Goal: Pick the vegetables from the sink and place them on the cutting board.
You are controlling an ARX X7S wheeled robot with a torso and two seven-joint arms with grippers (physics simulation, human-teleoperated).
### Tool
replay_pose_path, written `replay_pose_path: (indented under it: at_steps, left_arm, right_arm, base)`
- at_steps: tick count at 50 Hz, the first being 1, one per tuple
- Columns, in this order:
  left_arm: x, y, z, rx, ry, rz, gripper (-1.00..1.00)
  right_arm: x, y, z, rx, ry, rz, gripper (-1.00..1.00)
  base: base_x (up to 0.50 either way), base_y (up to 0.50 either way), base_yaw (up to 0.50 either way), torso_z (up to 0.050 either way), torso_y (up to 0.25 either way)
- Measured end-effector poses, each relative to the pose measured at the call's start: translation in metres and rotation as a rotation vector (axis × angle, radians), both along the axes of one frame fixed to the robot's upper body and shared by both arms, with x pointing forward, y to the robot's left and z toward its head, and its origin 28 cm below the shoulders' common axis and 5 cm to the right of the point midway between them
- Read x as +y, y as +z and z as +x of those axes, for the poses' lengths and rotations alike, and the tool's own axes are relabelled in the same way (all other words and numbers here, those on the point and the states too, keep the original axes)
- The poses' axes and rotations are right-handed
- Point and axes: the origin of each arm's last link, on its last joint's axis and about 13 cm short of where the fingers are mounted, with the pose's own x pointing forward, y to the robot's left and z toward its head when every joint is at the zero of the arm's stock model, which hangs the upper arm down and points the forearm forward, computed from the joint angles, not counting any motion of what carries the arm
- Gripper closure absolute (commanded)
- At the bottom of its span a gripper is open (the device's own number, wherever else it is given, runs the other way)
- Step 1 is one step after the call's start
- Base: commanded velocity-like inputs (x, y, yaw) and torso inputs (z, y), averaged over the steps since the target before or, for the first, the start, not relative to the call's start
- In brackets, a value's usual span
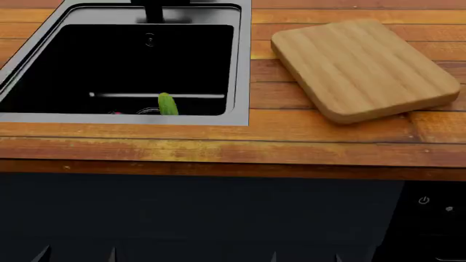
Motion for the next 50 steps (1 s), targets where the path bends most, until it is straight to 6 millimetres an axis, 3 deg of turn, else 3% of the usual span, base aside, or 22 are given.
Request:
replay_pose_path:
  at_steps: [19,50]
  left_arm:
    - [0.000,0.003,-0.005,-0.019,-0.036,0.040,-1.00]
    - [-0.001,0.006,-0.013,0.029,-0.010,0.105,-1.00]
  right_arm:
    - [0.000,0.000,0.000,-0.004,-0.014,0.004,-1.00]
    - [-0.001,-0.005,-0.002,0.100,-0.023,0.085,-1.00]
  base:
    - [0.00,0.00,0.00,-0.005,-0.005]
    - [0.00,0.45,0.00,0.000,0.000]
